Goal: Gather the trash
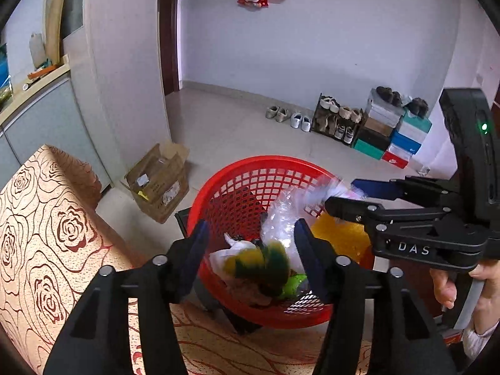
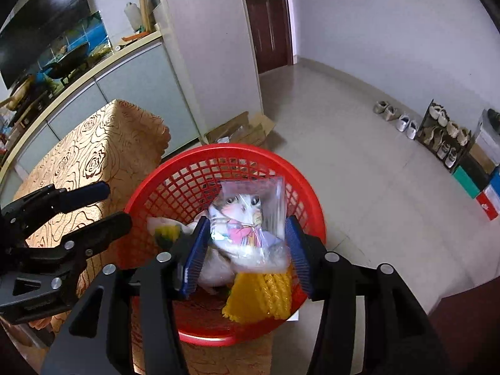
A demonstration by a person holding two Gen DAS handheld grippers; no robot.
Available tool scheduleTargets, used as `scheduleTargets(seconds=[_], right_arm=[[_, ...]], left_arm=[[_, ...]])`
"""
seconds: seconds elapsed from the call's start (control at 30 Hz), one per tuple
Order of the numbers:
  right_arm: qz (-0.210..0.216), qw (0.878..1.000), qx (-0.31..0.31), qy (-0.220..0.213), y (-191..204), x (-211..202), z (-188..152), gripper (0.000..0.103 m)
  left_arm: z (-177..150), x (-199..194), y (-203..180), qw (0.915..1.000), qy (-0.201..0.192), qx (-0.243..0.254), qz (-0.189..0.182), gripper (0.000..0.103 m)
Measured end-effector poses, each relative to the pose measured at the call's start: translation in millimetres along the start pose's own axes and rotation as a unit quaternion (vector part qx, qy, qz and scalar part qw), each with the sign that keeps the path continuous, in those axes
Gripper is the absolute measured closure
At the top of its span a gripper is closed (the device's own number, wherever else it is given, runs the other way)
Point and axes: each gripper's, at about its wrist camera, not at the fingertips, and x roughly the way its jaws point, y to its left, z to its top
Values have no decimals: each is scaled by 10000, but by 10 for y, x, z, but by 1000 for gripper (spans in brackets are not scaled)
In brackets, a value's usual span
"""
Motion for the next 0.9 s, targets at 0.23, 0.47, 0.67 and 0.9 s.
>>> scheduleTargets(seconds=[0.23,0.47,0.67,0.9], right_arm=[[129,9998,50,-148,48,-140,-16,43],[-109,9987,-46,-502,209,-450,-129,32],[-284,9955,-21,-908,367,-848,-287,14],[-190,9952,76,-959,528,-1138,-504,10]], left_arm=[[-21,-237,108,9993,-207,-197,232,37],[-109,-660,117,9953,-520,-328,752,30],[-235,-1063,49,9883,-730,-389,1279,20],[-411,-1492,-59,9790,-964,-569,1706,13]])
